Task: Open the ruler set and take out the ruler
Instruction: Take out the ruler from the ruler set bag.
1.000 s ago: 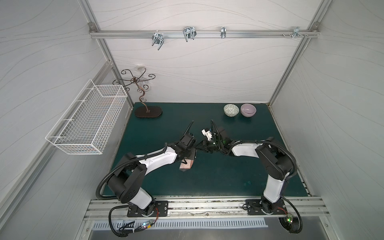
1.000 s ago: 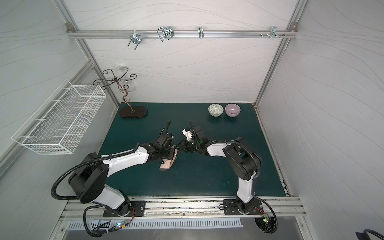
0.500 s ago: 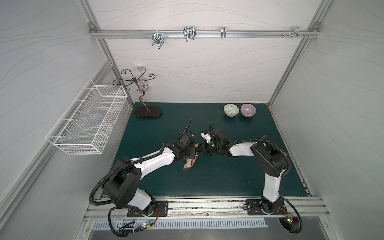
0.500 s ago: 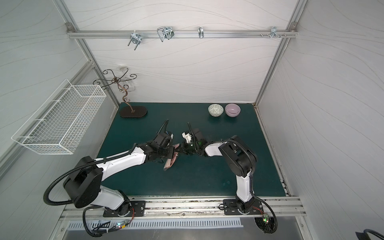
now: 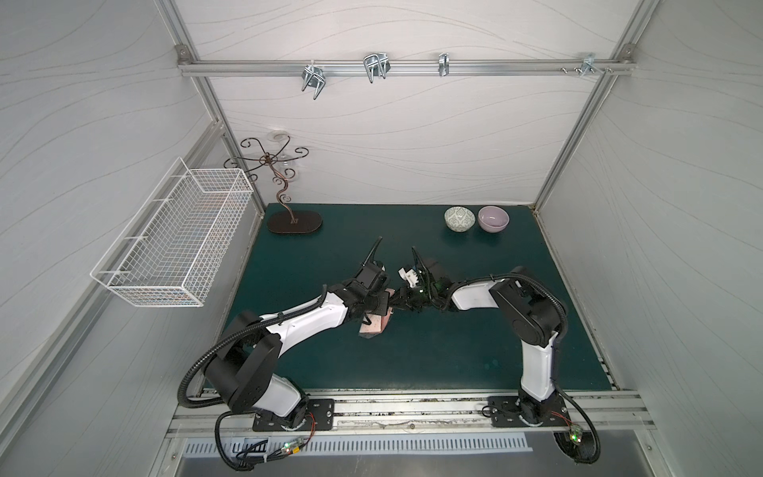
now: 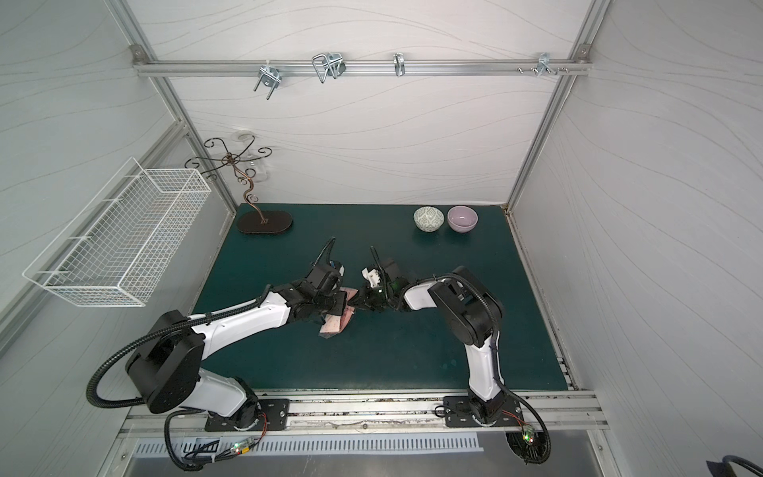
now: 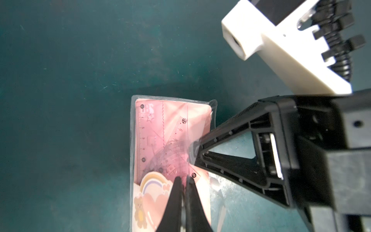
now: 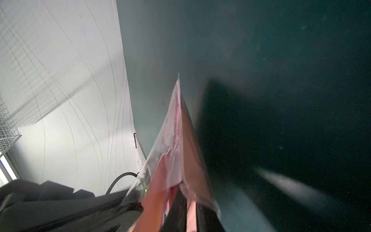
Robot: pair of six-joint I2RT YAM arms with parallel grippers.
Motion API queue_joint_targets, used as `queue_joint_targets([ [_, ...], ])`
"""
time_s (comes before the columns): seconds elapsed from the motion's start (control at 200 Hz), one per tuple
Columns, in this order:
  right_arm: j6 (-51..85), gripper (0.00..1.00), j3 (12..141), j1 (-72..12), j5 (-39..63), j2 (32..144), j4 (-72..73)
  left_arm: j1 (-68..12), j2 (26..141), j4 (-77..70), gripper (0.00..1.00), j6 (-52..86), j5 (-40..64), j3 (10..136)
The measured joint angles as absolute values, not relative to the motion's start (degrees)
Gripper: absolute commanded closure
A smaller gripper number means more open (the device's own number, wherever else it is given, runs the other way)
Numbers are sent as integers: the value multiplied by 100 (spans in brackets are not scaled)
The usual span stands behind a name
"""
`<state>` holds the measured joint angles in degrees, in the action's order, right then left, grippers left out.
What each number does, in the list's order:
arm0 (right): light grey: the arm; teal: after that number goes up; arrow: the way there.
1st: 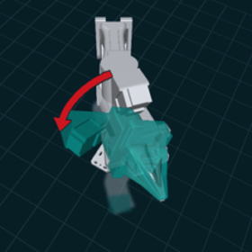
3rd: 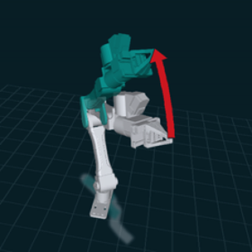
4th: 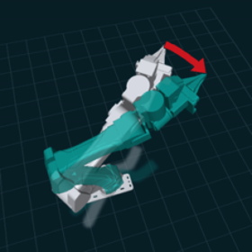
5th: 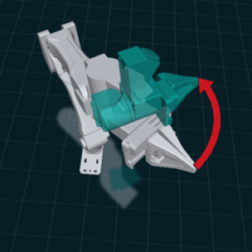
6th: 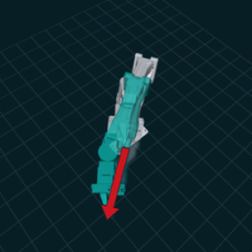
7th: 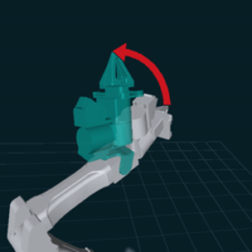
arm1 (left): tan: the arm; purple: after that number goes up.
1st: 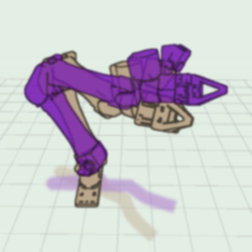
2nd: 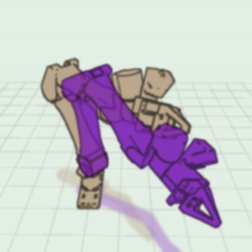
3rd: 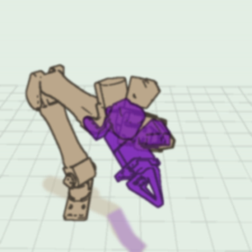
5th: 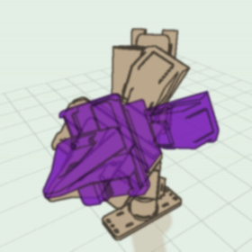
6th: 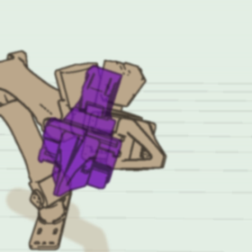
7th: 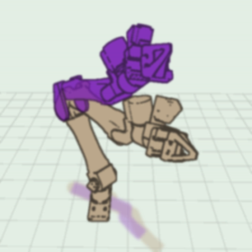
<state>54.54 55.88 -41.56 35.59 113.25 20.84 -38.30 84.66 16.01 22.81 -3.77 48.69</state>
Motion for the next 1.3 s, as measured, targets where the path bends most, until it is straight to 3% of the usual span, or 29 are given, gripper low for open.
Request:
queue_joint_targets([
  [0.18,5437,79,5710,-4156,3566,11386,2056,-3830,8464,1597,100,2281,-340,4869],
  [0.765,5513,82,5741,-4156,3780,11760,2910,-3798,8090,1188,100,2342,54,4560],
  [0.89,5666,85,5572,-4147,3785,11760,3323,-3793,8075,1081,100,2394,104,4497],
  [0.98,5782,100,5452,-4110,3802,11760,3621,-3793,8075,1037,100,2416,139,4453],
  [1.301,5966,100,5148,-4029,3774,11577,3942,-3795,8075,945,100,2421,172,4388],
])
